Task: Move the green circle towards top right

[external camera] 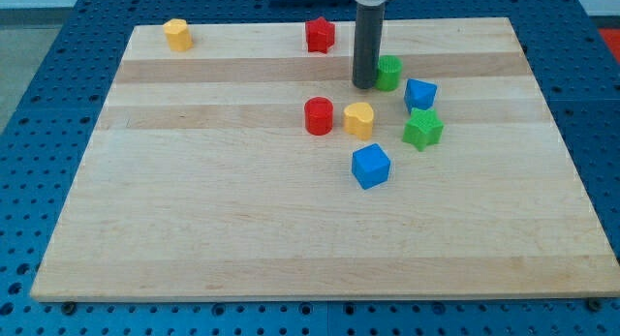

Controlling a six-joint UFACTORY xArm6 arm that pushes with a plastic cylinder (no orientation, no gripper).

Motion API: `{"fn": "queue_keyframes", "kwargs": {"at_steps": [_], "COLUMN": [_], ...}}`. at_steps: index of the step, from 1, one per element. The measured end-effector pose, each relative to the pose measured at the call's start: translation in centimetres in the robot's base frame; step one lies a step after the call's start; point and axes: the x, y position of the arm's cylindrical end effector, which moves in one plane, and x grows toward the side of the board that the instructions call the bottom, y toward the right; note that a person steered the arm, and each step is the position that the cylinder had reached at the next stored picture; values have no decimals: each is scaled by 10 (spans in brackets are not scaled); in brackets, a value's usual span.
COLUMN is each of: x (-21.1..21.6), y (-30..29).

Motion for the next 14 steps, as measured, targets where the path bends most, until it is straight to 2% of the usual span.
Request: {"fn": "queue_keyframes", "kwargs": {"at_steps": [5, 8, 14], "x": [0, -34, -67], "y": [90, 98, 118]}}
